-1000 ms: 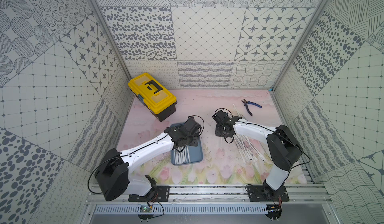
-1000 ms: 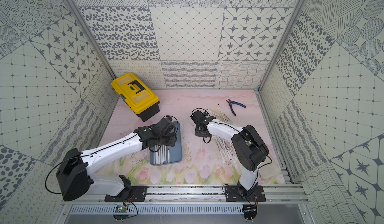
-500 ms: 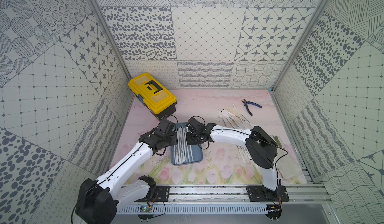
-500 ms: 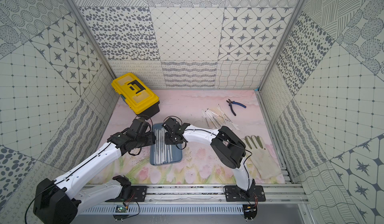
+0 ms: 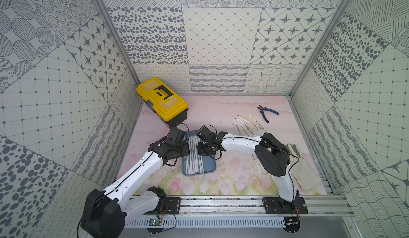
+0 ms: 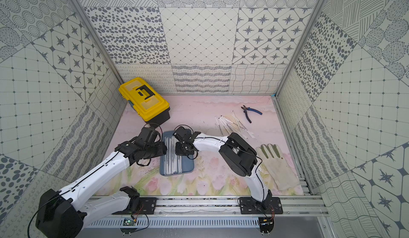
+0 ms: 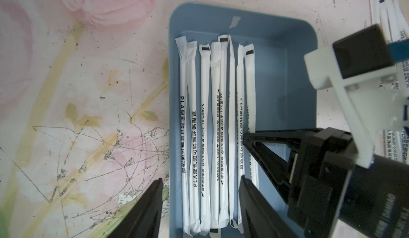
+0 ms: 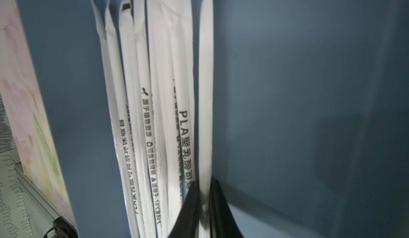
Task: Put the straws into the storage box
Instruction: Place the straw in the storage box, then pick up the straw from the center of the board.
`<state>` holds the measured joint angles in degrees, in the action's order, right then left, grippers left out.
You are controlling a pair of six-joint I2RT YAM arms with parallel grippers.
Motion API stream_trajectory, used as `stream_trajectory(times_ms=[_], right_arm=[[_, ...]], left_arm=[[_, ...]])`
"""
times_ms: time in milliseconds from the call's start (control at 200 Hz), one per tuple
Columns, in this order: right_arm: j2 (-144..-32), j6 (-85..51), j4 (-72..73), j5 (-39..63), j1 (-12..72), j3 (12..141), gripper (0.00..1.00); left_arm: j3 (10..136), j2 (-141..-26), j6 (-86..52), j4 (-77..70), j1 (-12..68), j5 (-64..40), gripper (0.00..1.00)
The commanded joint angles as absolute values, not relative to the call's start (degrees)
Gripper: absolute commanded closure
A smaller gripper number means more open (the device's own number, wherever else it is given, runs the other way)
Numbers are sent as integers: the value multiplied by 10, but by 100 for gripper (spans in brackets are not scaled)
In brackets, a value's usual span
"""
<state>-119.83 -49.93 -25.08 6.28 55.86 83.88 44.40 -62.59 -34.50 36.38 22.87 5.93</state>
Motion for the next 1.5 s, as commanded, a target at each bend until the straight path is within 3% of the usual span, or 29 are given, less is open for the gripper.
stream_trajectory(times_ms=[0, 320, 495, 660, 1006, 1496], right_arm=[[-1213, -488, -265, 45, 559, 857, 81], [-1101, -454, -325, 39, 537, 848, 74], [-1012, -403, -344, -29, 420, 754, 72], [-1059, -272, -406, -153, 332, 794, 68], [-1166, -223, -379, -129, 274, 868, 66], [-1217, -205, -379, -133, 284, 888, 86]], left_arm=[[447, -627, -351, 350, 228, 42, 41], [487, -644, -336, 348, 232, 33, 41], [535, -700, -297, 302, 344, 53, 41], [601, -819, -294, 281, 451, 67, 40], [659, -916, -279, 318, 475, 72, 40], [613, -871, -285, 310, 445, 73, 39]])
